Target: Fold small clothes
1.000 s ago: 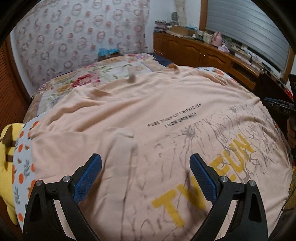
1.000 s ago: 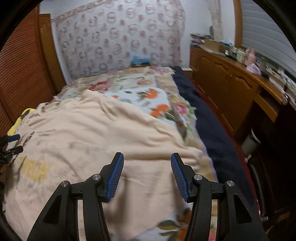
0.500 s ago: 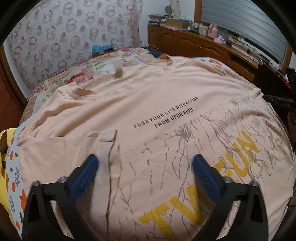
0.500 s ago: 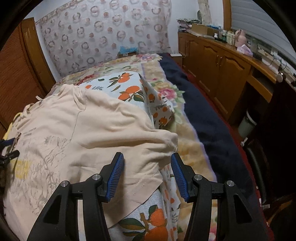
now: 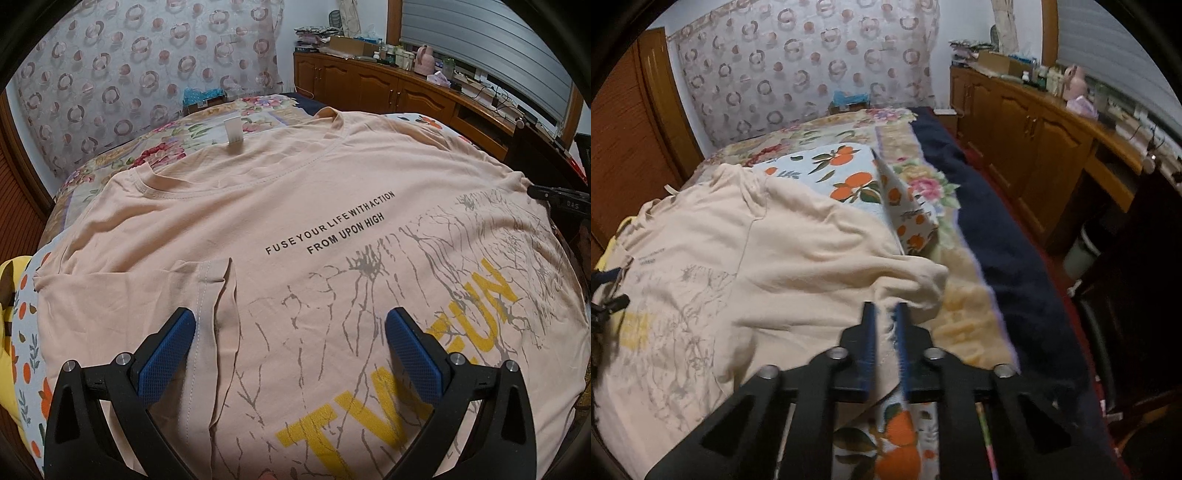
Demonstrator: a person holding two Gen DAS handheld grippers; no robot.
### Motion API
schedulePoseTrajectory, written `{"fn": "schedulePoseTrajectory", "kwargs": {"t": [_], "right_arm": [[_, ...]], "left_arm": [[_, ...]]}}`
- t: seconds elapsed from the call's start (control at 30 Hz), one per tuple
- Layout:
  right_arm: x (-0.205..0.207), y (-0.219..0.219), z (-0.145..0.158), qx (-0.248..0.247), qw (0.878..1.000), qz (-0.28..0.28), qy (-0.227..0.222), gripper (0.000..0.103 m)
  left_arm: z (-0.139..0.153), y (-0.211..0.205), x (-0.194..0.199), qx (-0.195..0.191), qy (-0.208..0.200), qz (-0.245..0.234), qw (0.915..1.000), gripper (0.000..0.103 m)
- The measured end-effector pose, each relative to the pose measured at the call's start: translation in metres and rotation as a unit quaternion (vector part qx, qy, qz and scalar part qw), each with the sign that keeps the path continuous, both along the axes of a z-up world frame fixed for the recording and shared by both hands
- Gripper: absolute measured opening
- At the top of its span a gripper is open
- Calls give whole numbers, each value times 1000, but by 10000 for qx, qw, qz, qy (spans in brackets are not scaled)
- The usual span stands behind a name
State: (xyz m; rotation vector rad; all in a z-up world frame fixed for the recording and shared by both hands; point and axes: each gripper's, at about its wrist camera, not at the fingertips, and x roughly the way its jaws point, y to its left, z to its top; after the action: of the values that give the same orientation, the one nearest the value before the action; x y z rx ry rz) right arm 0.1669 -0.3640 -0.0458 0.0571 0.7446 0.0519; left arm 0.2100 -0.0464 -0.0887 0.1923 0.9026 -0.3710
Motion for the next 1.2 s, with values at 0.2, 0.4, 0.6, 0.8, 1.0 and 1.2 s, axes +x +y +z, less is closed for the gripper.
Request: {"fn": "schedulePoseTrajectory", "kwargs": {"t": [0.2, 0.4, 0.6, 0.8, 1.0, 1.2], "right_arm": [[-13, 7, 24, -125, 9984, 104, -534, 4], [-20, 42, 52, -124, 9923, 783, -953, 4], [-15, 90, 49, 165, 9817, 1661, -916, 4], [-14, 110, 36, -70, 9741, 2121, -778, 20], [-19, 76, 40, -28, 9788, 1893, -778, 35], [-9, 91, 30, -71, 9837, 1761, -358, 36]], "left_arm": [[-1, -1, 0, -3, 0, -1, 10000, 103], [-1, -1, 0, -3, -4, 11, 10000, 103], [17, 6, -13, -14, -427, 132, 9990, 103], [38, 24, -28, -251, -692, 355, 9967, 103], [39, 29, -37, -570, -613, 304, 9960, 103], [37, 26, -38, -721, -529, 285, 9956, 103]]}}
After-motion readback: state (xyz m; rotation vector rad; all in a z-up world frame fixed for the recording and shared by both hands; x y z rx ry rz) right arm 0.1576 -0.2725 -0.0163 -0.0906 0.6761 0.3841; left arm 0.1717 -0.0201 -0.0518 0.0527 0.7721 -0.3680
